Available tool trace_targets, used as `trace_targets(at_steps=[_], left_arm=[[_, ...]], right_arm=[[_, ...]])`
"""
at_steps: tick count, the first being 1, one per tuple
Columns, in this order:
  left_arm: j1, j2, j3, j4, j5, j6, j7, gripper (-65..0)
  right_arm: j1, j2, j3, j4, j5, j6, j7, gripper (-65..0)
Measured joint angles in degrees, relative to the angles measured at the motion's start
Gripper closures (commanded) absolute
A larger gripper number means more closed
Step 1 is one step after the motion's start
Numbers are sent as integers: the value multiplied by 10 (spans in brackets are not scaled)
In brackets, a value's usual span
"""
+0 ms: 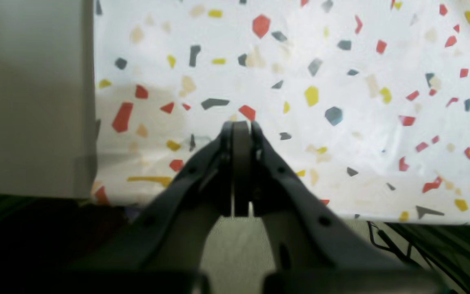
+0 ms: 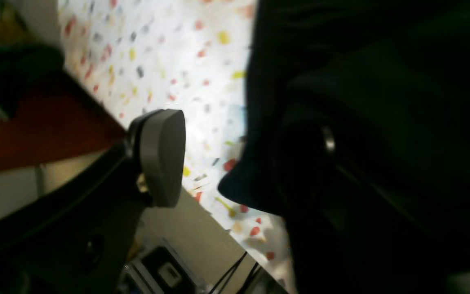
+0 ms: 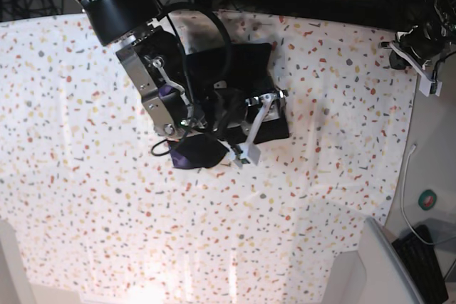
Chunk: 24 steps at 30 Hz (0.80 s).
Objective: Layout the t-shirt on the table in an organized manner, then fold the t-shirt properly
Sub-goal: 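Release the left gripper and press the folded bundle with the right gripper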
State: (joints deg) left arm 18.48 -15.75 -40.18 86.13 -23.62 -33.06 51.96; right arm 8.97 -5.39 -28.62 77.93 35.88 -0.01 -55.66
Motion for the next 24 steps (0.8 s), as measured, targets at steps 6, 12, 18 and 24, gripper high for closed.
trace_targets(at_steps=[6, 12, 18, 24], left_arm=[[-6, 2, 1, -3, -2, 0, -1, 0], [-6, -5, -2, -3, 0, 0, -3, 0], [-2, -16, -99, -5, 0, 0, -3, 0], [-10, -14, -170, -58, -2, -61, -5, 0]], right_arm=[[16, 5, -59, 76, 0, 0, -12, -375], [-1, 82, -51, 223, 1, -97, -44, -368], [-83, 163, 16, 302, 5, -168, 32, -5], [-76, 172, 31, 152, 1, -171, 122, 0]])
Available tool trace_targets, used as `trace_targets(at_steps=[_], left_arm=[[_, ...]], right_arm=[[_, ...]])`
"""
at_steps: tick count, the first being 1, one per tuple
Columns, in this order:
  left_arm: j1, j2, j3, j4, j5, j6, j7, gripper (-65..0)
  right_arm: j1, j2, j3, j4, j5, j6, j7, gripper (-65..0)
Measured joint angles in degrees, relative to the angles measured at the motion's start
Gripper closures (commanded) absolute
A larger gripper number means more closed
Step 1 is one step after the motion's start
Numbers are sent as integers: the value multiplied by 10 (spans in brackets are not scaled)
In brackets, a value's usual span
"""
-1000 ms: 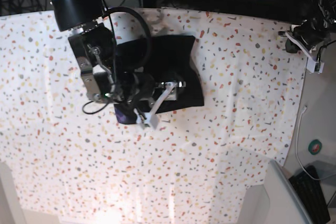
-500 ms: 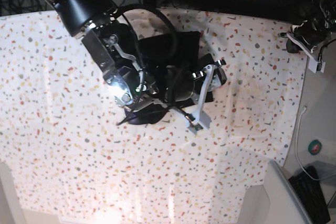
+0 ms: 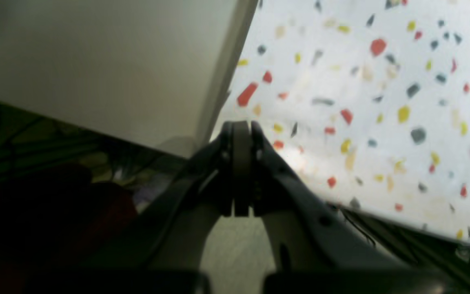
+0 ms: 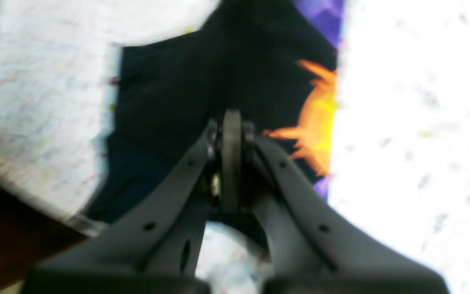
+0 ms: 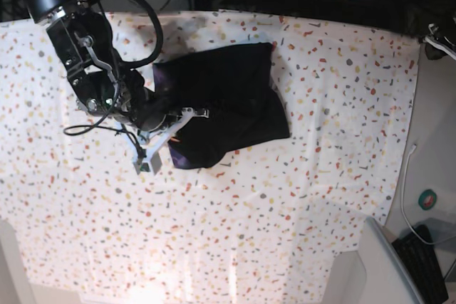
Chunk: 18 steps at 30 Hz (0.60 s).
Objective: Layout the t-shirt on the table in an organized manner, then fold the t-shirt properly
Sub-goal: 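Release the left gripper and press the folded bundle with the right gripper, then tuck and flatten the folded bundle edge with the right gripper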
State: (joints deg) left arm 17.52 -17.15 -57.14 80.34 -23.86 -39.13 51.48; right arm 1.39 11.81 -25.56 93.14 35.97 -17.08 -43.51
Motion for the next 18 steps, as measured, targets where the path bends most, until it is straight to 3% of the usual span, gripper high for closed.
trace_targets(at_steps=[8, 14, 18], left_arm=[[2, 1, -5, -19, 5, -4, 2, 0], [2, 3, -5, -19, 5, -4, 2, 0], [1, 4, -4, -19, 5, -4, 2, 0]], right_arm=[[26, -17, -3, -88, 2, -1, 3, 0], [47, -40, -69, -113, 5, -1, 5, 0], [59, -62, -78, -142, 4, -1, 4, 0]])
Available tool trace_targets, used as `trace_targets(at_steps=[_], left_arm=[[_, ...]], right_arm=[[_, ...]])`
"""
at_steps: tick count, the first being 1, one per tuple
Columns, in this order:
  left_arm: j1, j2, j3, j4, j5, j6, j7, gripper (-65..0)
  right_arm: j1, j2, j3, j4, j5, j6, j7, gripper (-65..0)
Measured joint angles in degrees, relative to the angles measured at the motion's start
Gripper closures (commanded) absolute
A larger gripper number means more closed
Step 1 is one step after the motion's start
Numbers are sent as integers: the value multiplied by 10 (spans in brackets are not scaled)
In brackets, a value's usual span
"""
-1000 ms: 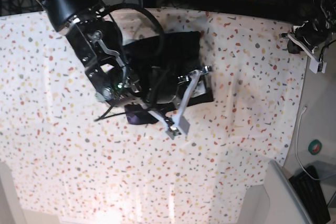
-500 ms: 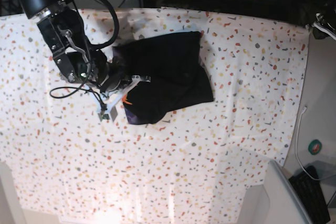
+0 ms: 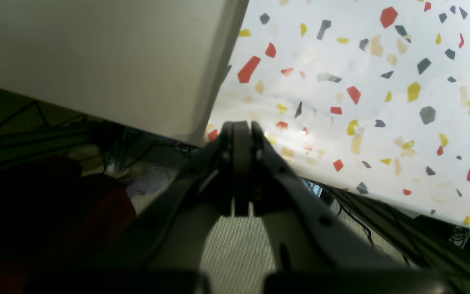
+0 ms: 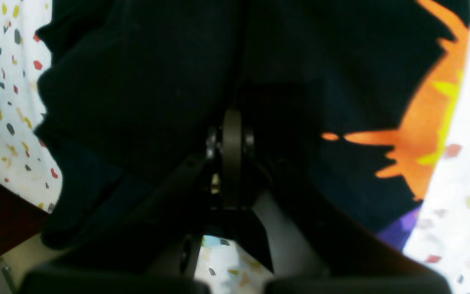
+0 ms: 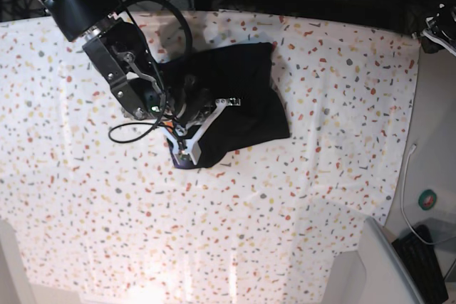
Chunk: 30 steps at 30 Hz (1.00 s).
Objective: Layout the t-shirt on the table in an organized manner, then fold the t-shirt properly
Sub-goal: 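Tuck and flatten the folded bundle edge with the right gripper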
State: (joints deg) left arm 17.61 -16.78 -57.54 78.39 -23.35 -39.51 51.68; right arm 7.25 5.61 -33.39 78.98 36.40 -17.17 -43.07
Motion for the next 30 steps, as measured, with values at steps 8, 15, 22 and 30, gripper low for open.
trace_targets(at_steps=[8, 15, 22, 30], left_arm=[[-1, 2, 43, 0, 2, 0, 0, 0], [-10, 2, 87, 1, -2, 0, 0, 0], [-13, 0, 86, 1, 2, 0, 0, 0], [-32, -1, 86, -5, -3, 0, -2, 0]], right_arm=[[51, -61, -44, -5, -3, 0, -1, 0], [89, -103, -72, -72, 0, 54, 26, 0], [52, -28, -66, 53, -7, 23, -67, 0], [-7, -25, -73, 53, -5, 21, -86, 0]])
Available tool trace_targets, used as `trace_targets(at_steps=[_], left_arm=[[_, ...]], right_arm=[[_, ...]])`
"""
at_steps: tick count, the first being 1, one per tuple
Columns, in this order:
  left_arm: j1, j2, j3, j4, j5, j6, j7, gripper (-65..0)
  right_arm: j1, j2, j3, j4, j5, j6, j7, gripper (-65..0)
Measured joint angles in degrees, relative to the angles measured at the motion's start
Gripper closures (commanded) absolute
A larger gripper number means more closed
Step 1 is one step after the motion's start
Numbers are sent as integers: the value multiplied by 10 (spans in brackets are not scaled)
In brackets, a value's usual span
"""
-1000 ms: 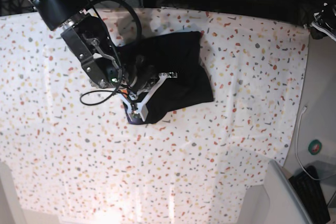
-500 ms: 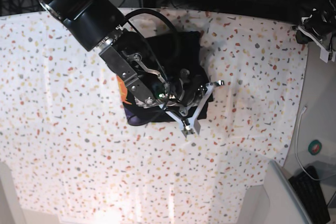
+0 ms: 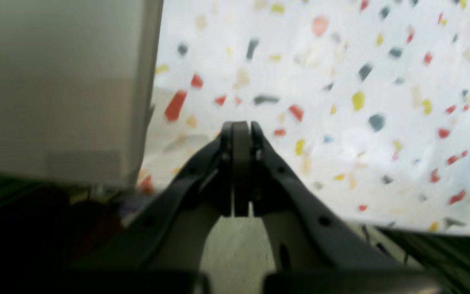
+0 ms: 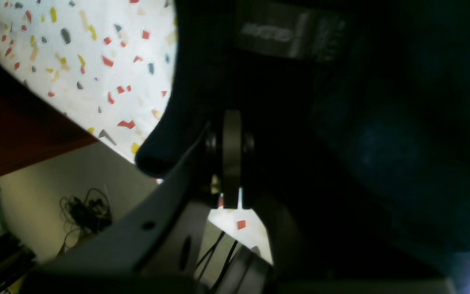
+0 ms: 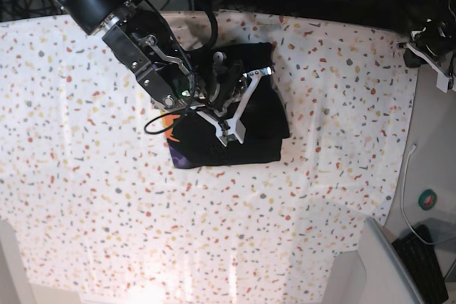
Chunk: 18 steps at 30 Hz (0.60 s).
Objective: Layout the t-shirt on the table in an organized manner, then fold the t-shirt properly
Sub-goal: 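Tuck and flatten the folded bundle edge with the right gripper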
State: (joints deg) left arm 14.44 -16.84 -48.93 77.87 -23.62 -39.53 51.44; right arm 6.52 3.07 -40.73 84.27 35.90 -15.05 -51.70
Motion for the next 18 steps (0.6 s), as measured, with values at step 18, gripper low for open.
trace_targets(at_steps=[18], left_arm=[[0, -3, 0, -20, 5, 0, 0, 0]], right_arm=[[-21, 37, -87, 53, -2, -7, -57, 0]])
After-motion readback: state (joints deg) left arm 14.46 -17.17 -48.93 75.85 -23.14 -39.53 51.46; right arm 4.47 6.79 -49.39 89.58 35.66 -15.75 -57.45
